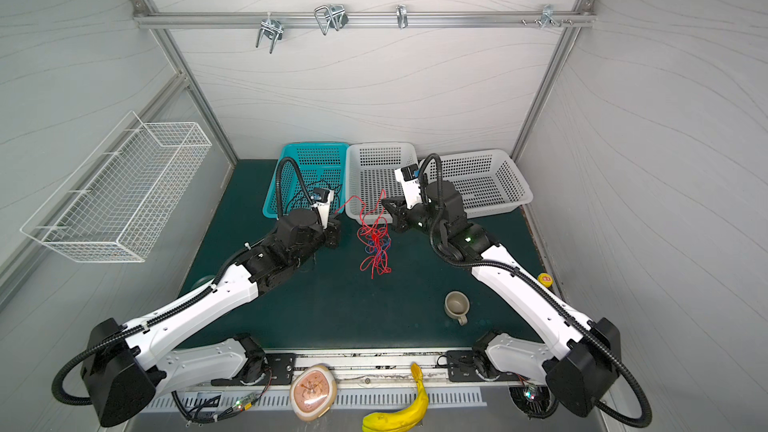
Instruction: Untangle the cables
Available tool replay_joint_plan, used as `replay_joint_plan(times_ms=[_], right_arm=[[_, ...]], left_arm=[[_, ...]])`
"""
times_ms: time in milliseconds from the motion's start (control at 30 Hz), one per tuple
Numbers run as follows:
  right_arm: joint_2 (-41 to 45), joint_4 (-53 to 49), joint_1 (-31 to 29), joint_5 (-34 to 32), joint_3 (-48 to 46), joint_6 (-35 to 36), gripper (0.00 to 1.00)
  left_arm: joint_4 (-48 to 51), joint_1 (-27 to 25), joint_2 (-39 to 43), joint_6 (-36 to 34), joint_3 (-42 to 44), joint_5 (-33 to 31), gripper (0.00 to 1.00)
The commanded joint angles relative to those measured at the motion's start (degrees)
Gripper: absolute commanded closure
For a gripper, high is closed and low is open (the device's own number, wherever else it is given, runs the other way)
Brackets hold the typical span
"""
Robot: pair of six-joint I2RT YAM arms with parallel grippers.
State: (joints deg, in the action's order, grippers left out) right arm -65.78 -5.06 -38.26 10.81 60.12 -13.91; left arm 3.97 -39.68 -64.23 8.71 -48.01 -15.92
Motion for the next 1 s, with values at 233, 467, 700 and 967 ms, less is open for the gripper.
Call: replay_joint_plan(times_ms=[233,467,700,967], right_arm=[[-0.2,0.0,-0.4,-7.8,-1.3,0.6,1.0],[-1.7,-2.0,-0.5,-10.8,-2.9,1.7,1.0],[-3.3,-2.9,-0.4,-16.4,-4.2,2.6,1.0],[-4.6,-2.8,1.4,-16.8,-4.6,3.7,1.0]], left_arm=[[-3.5,0.2,0.0,1.1,1.4,3.0,0.75],[-3.7,0.2,-2.1,1.5,0.7,3.8,0.33],[-4.8,0.3,-2.1,0.4,1.2,5.3,0.01],[-6.2,0.2,1.5,-3.2,2.8,6.0,0.01]])
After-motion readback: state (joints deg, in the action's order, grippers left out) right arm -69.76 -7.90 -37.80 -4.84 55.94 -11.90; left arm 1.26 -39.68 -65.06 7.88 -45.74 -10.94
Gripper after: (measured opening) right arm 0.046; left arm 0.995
